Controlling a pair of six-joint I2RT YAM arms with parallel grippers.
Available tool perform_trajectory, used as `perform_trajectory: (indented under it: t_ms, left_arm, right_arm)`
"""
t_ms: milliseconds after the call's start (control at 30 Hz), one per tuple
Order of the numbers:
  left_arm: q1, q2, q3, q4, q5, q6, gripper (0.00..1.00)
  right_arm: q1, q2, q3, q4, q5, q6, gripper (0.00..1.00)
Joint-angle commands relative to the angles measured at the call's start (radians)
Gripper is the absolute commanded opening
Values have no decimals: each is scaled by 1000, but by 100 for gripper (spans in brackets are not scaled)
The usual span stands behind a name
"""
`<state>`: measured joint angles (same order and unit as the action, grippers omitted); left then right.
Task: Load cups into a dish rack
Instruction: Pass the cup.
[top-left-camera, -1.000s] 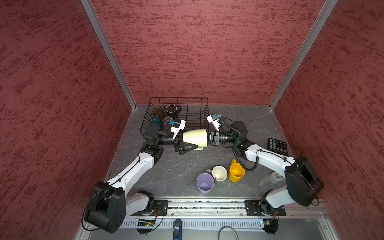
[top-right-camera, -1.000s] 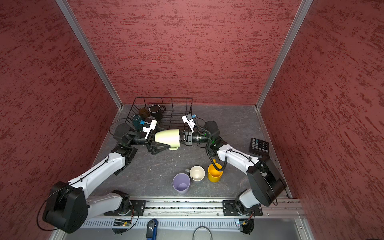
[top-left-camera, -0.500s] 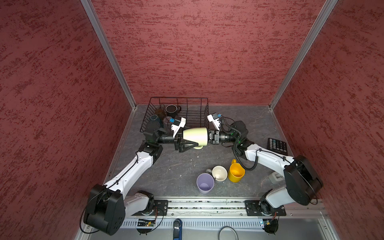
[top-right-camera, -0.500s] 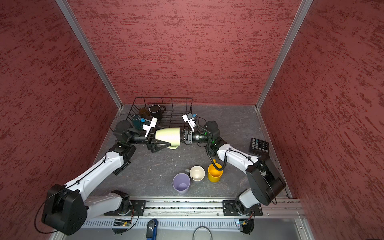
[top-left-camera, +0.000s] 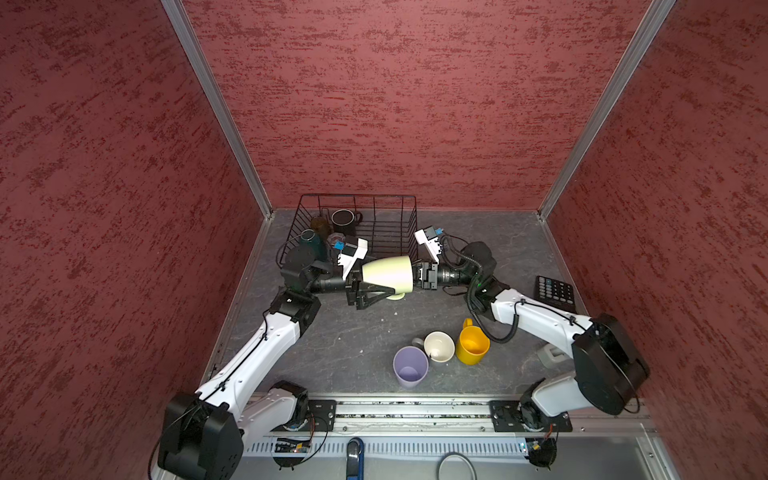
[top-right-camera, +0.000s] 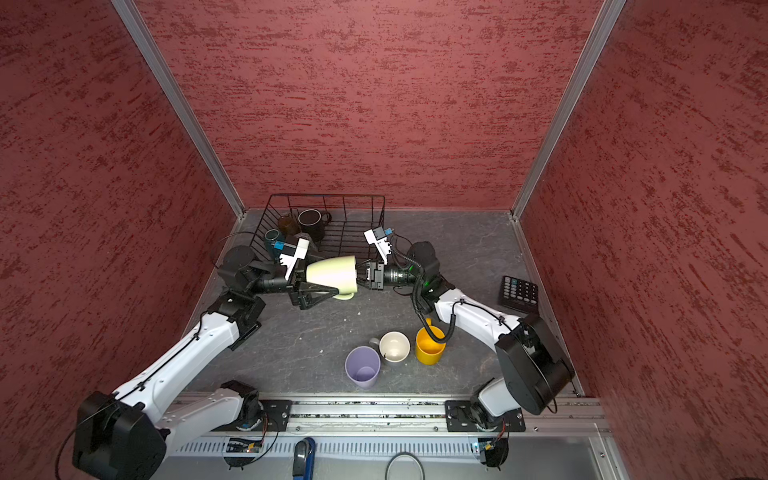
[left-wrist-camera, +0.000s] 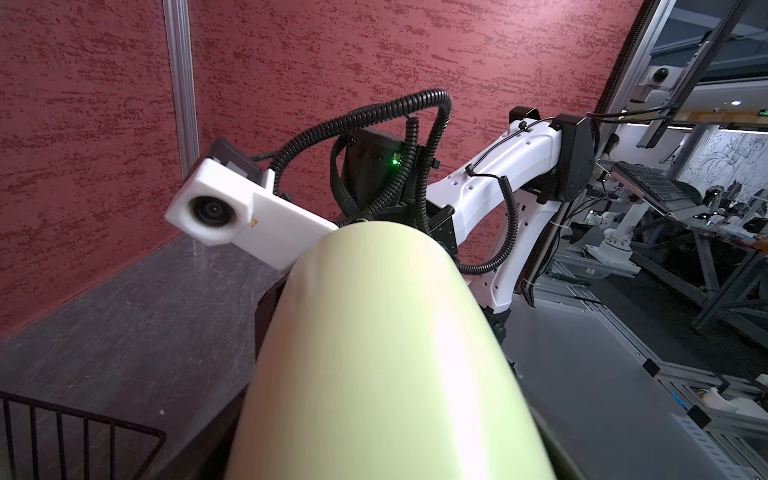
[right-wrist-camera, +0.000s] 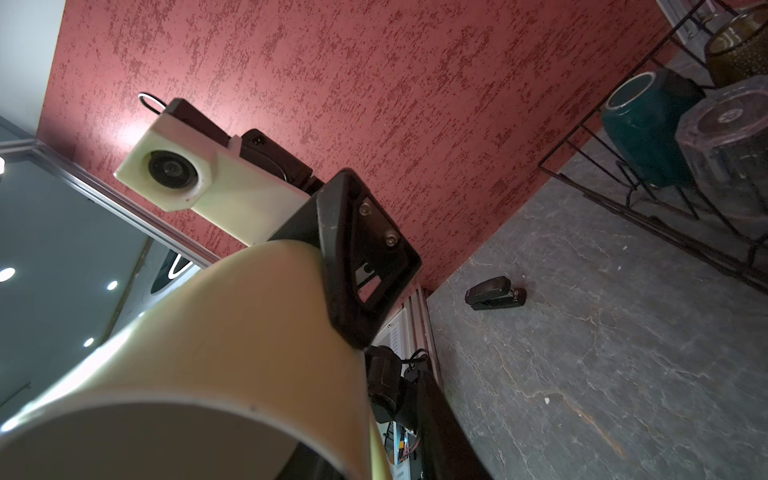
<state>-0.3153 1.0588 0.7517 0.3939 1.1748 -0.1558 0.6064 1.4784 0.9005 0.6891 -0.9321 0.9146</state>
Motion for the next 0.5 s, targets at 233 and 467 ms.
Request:
perform_trajectory:
  t_ms: [233,467]
  left_arm:
    - [-2,-50,51,-100,-107,57,0]
    - [-1,8,175,-318,-228,86,0]
  right_arm:
    - [-100,-144,-43,-117,108,-34,57]
    - [-198,-294,-52,-465,314,-185,73]
